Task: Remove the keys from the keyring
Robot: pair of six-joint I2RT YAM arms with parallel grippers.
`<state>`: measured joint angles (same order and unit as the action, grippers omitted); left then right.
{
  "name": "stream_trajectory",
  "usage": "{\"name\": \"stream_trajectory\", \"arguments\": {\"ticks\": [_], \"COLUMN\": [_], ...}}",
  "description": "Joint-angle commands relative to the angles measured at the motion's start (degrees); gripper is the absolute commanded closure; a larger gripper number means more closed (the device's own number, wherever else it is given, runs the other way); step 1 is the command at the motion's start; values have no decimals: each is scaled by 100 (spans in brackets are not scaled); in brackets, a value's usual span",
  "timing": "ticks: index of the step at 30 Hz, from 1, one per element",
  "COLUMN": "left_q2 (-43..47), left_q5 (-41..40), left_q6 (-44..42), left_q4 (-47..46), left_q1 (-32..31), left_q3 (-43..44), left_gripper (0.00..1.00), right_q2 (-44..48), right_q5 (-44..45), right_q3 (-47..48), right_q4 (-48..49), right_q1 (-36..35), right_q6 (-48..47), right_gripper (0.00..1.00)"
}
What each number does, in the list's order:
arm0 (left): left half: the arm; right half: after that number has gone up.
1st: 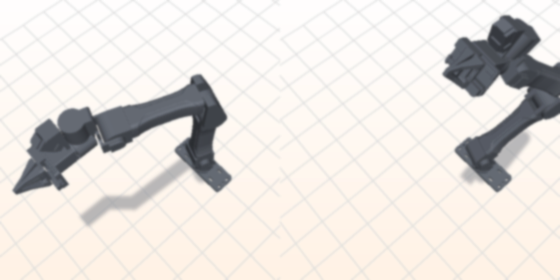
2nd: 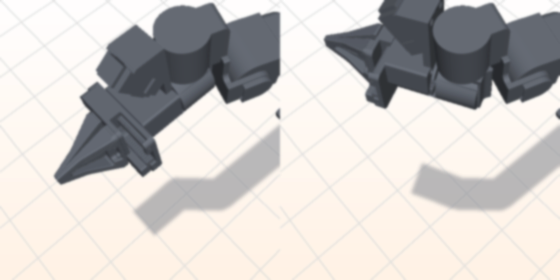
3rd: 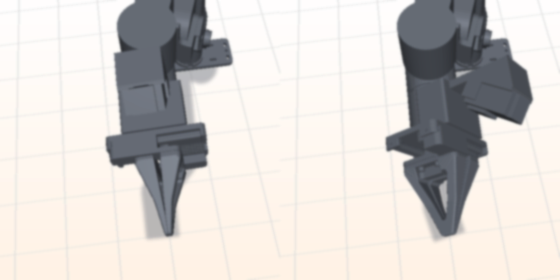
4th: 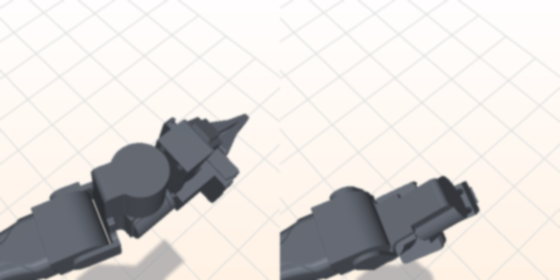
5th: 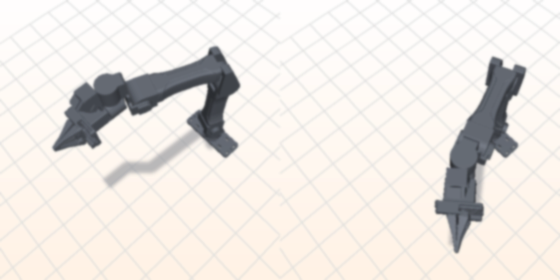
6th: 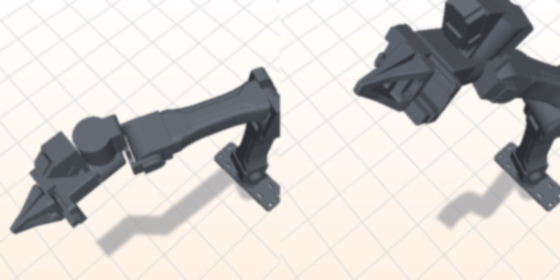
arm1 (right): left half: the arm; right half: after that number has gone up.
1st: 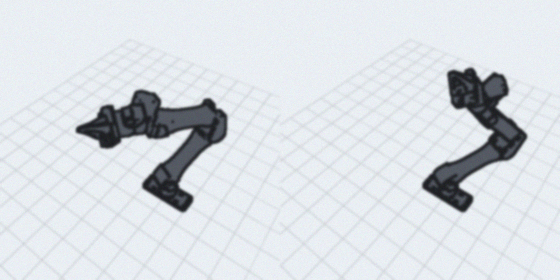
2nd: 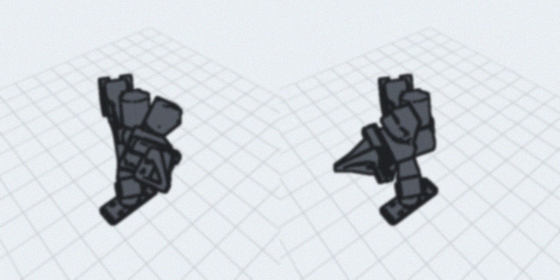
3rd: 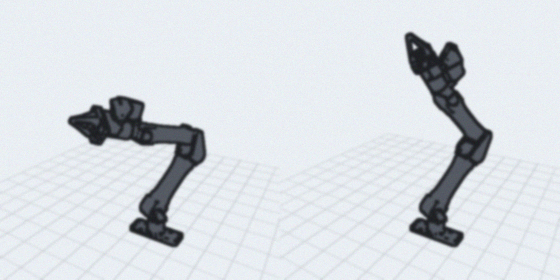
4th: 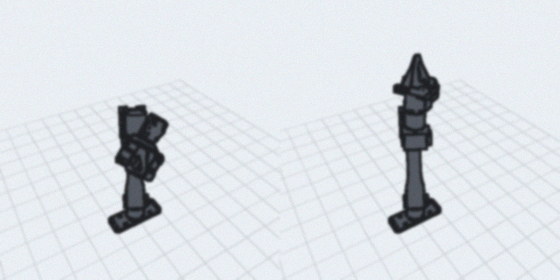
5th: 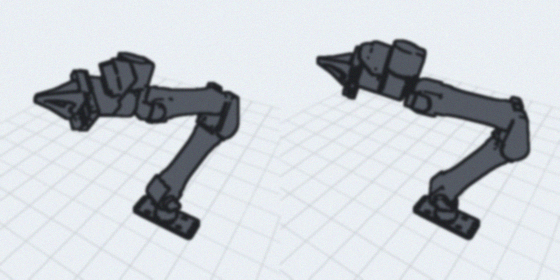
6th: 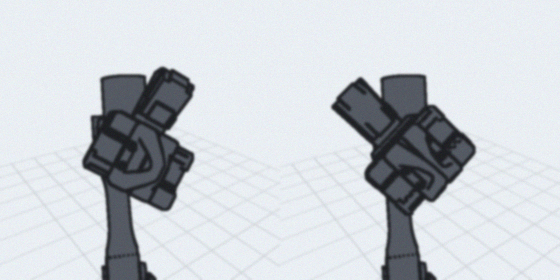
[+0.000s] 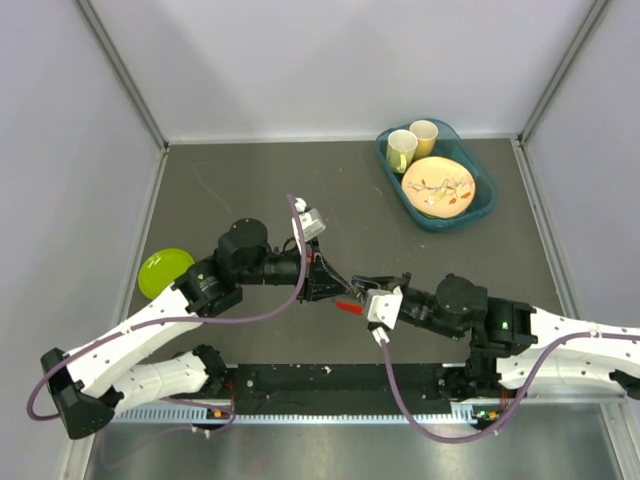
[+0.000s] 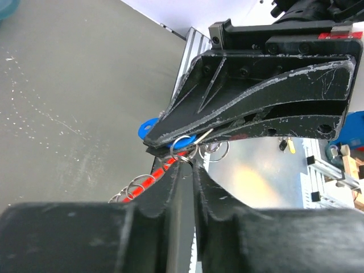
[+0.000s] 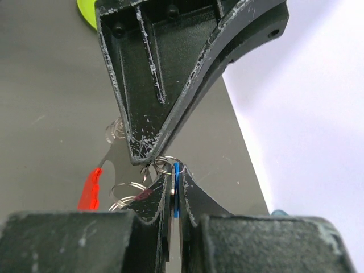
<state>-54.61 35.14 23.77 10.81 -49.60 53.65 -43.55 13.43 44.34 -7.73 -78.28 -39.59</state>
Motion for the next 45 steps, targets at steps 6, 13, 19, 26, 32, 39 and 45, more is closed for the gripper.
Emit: {"name": "stream_trajectory", "arguments": {"ticks": [6,13,19,26,32,39,45], "left_q2": [328,214,319,328,257,644,636], "left_q5": [10,581,994,890,1496,1733,1321], "left_q6": [-1197,-1796,-1876,-1903,-1429,-874,-1216], "left_q4": [289,773,747,695,238,-702,-527], "left_q1": [56,56,56,56,47,39,39], "left_q3": [506,919,928,805,665,77,128], "left_gripper": [56,55,58,58,62,64,64], "right_q2": [786,997,1050,1050,971,927,1024], "right_q5": [-1324,-1739,-1607,-1818,-1607,-1589,-1931], "right_q3": [-109,-127,-74,-13,101,119,58], "right_q4": [782,483,456,500,518,605,868], "right_q1": [-249,-249,-249,-249,-249,-249,-249], "right_q6": [110,101,31,-4,-127,-216,-215], "right_gripper": [100,100,100,100,100,100,100]}}
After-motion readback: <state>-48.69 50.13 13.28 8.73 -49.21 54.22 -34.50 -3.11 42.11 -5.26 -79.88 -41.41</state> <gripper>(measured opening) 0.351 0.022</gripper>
